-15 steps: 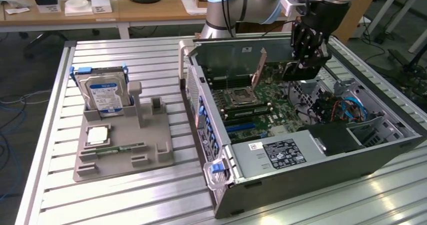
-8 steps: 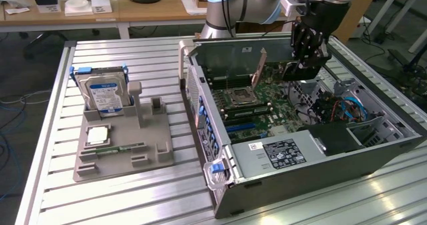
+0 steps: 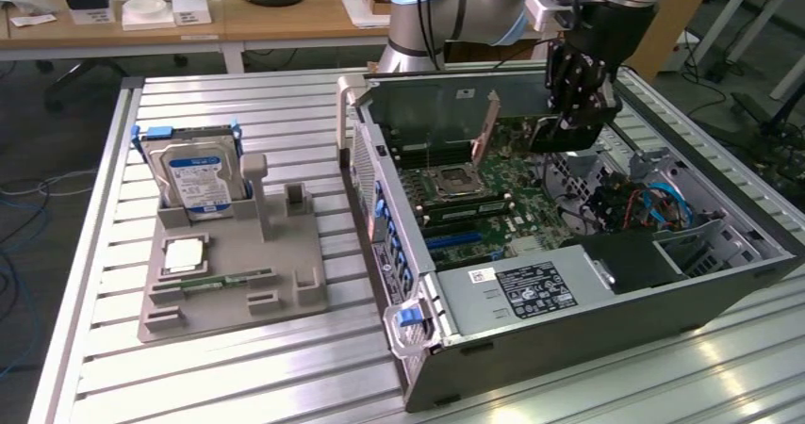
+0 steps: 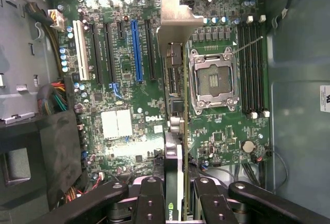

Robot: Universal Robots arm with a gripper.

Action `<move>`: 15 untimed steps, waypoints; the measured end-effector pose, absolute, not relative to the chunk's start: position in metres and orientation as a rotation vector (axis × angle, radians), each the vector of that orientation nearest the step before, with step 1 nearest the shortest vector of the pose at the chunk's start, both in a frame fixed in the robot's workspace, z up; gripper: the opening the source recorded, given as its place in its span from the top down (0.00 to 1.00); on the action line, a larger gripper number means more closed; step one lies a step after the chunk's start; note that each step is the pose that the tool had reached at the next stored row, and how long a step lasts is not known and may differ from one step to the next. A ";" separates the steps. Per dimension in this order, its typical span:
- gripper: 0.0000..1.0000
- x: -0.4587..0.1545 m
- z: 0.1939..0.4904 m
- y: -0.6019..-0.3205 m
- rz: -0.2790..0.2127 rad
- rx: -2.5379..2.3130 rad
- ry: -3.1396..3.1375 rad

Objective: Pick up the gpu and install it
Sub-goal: 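Insert the gpu into the slot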

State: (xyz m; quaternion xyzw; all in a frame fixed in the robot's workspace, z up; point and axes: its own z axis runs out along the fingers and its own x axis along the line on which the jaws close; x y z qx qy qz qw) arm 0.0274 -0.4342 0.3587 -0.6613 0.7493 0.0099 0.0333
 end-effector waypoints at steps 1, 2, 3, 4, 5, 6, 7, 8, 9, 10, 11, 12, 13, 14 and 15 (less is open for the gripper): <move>0.73 0.025 0.359 -0.434 0.030 -2.034 2.305; 0.73 0.024 0.359 -0.434 0.030 -2.035 2.306; 0.73 0.024 0.359 -0.434 0.030 -2.034 2.306; 0.73 0.024 0.359 -0.434 0.030 -2.035 2.305; 0.73 0.024 0.359 -0.434 0.030 -2.035 2.305; 0.73 0.024 0.359 -0.434 0.030 -2.035 2.305; 0.73 0.024 0.359 -0.434 0.030 -2.035 2.305; 0.73 0.024 0.359 -0.434 0.030 -2.035 2.305; 0.73 0.024 0.359 -0.434 0.030 -2.035 2.305; 0.73 0.024 0.359 -0.434 0.030 -2.035 2.305; 0.73 0.024 0.359 -0.434 0.030 -2.035 2.305; 0.73 0.024 0.359 -0.434 0.030 -2.035 2.305; 0.73 0.023 0.359 -0.434 0.030 -2.034 2.306; 0.73 0.023 0.358 -0.434 0.030 -2.034 2.306; 0.73 0.022 0.358 -0.434 0.030 -2.035 2.305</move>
